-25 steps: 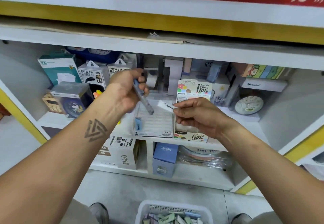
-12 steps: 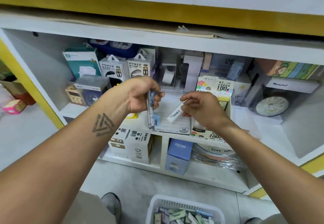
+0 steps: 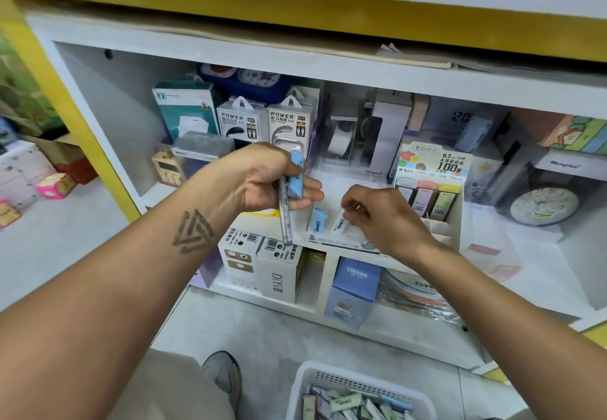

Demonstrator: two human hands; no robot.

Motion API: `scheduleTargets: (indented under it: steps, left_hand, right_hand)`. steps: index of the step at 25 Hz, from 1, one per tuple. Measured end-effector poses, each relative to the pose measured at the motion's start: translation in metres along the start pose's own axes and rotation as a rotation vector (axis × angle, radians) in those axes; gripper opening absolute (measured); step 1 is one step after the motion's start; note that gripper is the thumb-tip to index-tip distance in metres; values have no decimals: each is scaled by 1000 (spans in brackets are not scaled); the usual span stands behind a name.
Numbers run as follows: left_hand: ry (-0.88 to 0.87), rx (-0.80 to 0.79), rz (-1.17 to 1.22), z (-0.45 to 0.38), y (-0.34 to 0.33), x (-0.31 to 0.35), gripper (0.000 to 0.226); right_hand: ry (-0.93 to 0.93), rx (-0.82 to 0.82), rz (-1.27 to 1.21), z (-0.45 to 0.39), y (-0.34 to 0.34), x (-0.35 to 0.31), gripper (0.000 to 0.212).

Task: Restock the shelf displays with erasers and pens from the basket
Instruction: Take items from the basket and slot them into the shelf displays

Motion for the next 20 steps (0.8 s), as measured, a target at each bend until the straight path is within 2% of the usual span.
scheduleTargets:
  steps: [3,5,7,9,12,15,18,20]
  left_hand:
    - [-13,-28,-19,2,0,-1,22]
    - [-23,-68,-25,3,-4,-1,19]
    - [-18,-127,-29,2,-12,-1,16]
    - [-21,-191,-78,2,-21,-1,15]
    - [-42,-280,-186,2,-38,-3,17]
    - [-62,-298,-244,1,-55,-4,14]
    - [-32,-303,-248,-2,-65,-3,22]
    - [-14,-283,-265,-3,-65,-1,26]
  right_hand:
    - [40,-95,107,-1,-8,-7,19]
    - [-2,-88,93,-2,-6,-8,24]
    - [-111,6,-105,-2,4,-7,24]
    - [-232,84,-467,-2,16,-4,24]
    - [-307,98,-830,2,28,-6,22]
    - [-318,99,-891,9,36,-4,11]
    - [-316,136,-931,12,46,3,5]
    - [-305,149,-980,12,52,5,8]
Point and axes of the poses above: each hand's wrist, its own z-axis away from the middle knuckle, its own y-axis out of the back of the hand, x = y × z, the point moved 4 cm from there along -z, towards the middle knuckle, and after that the axes turned 3 degrees about -z, right-handed, at the moved point
